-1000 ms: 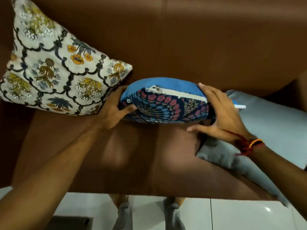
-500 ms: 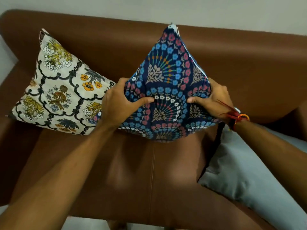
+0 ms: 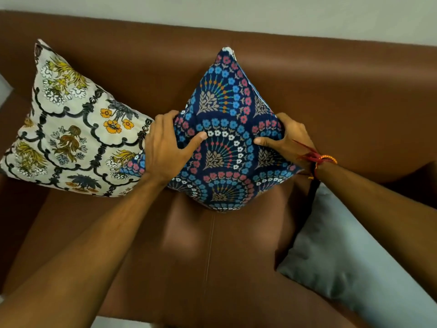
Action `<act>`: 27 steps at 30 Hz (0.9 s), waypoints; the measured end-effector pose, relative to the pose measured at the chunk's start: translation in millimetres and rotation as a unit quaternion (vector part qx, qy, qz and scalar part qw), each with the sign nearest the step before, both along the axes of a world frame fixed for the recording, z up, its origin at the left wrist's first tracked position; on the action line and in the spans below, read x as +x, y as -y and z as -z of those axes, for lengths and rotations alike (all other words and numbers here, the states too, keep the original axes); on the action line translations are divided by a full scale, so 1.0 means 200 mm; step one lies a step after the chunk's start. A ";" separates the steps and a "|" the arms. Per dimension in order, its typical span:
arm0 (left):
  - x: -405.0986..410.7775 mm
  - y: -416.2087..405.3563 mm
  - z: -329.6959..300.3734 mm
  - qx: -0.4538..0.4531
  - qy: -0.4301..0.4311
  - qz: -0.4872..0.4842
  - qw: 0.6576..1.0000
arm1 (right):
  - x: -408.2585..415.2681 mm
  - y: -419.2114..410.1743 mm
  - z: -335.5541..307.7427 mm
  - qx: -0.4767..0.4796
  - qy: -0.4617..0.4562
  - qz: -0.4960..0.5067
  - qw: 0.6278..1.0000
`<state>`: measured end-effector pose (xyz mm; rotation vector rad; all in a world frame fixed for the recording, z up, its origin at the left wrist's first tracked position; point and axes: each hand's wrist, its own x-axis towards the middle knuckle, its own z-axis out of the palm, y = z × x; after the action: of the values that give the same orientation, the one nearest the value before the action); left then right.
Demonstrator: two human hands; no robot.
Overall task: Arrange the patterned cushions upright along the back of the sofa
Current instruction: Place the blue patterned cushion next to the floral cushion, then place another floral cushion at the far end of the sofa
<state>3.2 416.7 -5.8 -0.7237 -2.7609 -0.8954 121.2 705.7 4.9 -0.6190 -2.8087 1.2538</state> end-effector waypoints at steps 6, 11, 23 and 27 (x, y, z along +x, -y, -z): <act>0.37 -0.30 -0.02 0.002 -0.191 0.086 0.978 | 0.15 -0.06 0.00 0.052 -0.030 -0.023 0.998; 1.14 -0.68 0.23 -0.098 -0.170 0.360 0.912 | 0.60 -0.32 0.04 0.073 0.011 0.054 0.996; 2.14 -1.06 0.80 -0.254 -0.060 0.440 0.860 | 1.94 -0.66 0.24 0.138 0.061 0.154 0.976; 2.02 -1.10 0.66 -0.267 -0.082 0.435 0.856 | 2.16 -0.73 0.22 0.188 0.063 0.114 0.974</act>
<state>406.8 637.2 -138.4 -2.1210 -2.4631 -0.0731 553.0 852.1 -39.5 -0.9843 -2.8522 0.6431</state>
